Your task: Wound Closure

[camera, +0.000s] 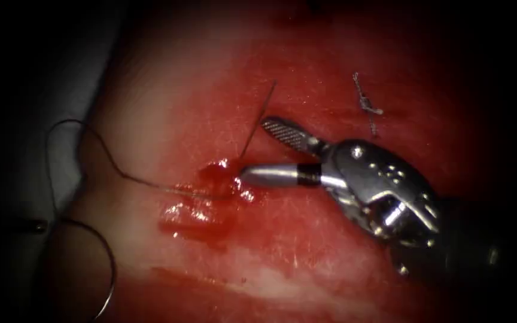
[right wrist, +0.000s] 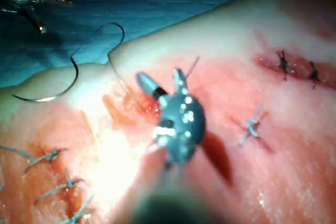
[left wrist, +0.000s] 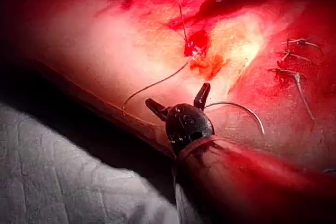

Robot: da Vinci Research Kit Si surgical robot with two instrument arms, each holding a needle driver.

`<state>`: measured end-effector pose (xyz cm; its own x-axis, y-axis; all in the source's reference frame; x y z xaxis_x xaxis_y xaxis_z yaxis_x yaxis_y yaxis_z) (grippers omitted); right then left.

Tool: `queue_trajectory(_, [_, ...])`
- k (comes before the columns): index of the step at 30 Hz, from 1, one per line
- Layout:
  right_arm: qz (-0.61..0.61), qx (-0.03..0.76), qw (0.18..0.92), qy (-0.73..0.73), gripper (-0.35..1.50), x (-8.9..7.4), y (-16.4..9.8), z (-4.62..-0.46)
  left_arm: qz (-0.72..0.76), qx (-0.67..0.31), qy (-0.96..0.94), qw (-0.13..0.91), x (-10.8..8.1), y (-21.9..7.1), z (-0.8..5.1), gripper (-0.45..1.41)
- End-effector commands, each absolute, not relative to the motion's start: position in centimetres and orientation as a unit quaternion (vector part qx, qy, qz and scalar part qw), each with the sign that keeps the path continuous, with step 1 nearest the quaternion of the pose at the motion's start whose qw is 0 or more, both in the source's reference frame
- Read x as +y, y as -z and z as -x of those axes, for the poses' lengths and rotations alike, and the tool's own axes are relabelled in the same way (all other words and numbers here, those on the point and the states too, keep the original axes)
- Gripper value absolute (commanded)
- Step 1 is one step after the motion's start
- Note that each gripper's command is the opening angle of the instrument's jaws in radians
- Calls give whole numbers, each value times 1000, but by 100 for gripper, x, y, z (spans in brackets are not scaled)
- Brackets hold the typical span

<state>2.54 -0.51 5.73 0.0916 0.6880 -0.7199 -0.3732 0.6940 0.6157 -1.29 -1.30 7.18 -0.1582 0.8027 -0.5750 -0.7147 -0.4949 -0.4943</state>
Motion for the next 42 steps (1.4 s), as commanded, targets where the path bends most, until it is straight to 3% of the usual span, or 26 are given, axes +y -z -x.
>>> queue_trajectory(1, [-143,562,729,-364,133,-54,-576,-260,404,-52,-765,499,-131,-732,133,110])
queue_trajectory(8, [-146,555,735,-362,118,-55,-576,-261,307,-49,-798,516,-132,-778,131,103])
queue_trajectory(15, [-147,552,737,-361,110,-57,-575,-262,282,-67,-796,531,-134,-791,125,116])
queue_trajectory(24, [-150,547,740,-362,103,-59,-576,-262,298,-153,-755,563,-139,-792,117,93])
queue_trajectory(42, [-151,544,741,-362,98,-60,-575,-264,430,-334,-615,570,-143,-787,117,68])
